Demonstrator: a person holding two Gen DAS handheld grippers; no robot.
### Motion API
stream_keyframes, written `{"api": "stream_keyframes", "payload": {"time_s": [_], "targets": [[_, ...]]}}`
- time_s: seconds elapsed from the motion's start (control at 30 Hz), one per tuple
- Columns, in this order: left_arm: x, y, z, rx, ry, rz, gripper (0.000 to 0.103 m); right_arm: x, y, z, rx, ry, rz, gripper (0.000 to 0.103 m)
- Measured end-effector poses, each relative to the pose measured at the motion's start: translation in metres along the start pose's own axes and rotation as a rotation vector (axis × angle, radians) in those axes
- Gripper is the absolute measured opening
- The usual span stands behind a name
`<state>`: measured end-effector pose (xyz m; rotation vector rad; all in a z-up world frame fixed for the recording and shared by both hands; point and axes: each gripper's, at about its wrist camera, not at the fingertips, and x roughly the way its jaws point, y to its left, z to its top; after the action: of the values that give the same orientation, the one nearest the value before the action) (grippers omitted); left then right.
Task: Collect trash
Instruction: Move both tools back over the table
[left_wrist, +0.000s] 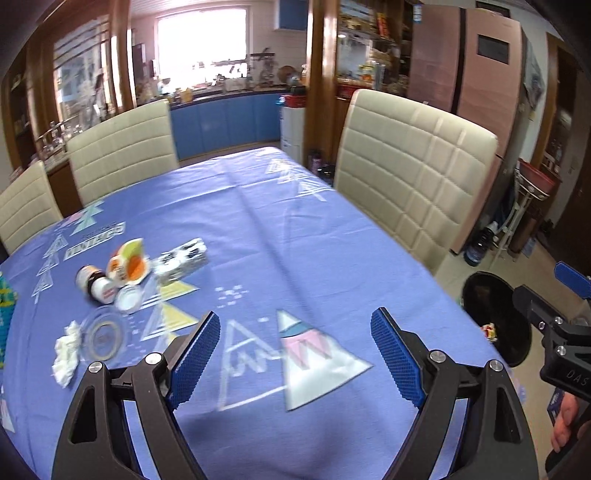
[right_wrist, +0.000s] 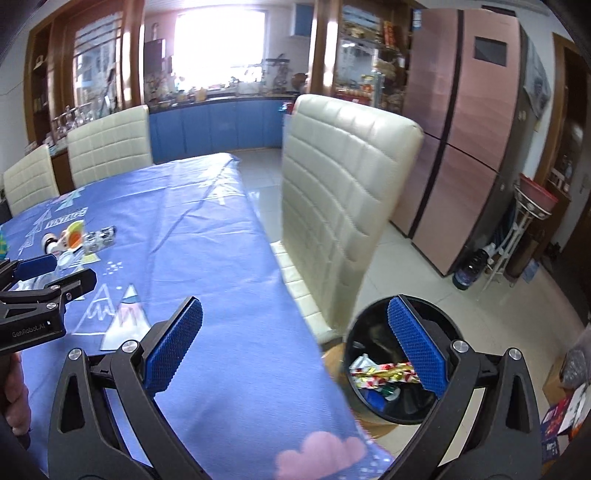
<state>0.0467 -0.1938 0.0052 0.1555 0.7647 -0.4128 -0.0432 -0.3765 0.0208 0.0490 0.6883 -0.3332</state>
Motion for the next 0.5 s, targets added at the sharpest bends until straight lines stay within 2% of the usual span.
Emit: {"api": "stream_keyframes", "payload": {"time_s": [0.3,0.5], "targets": [[-0.004,0.092,-0.019,-0.078,0.017,0.123,0.082,0.024,0.094,0.013,-0.101,0.034,0.160,0.099],[0.003,0.149,-0.040,-0.083,0.073,0.143,0.082,0.047,0.165,0.001,-0.192,0.095,0.253,0.099]]}}
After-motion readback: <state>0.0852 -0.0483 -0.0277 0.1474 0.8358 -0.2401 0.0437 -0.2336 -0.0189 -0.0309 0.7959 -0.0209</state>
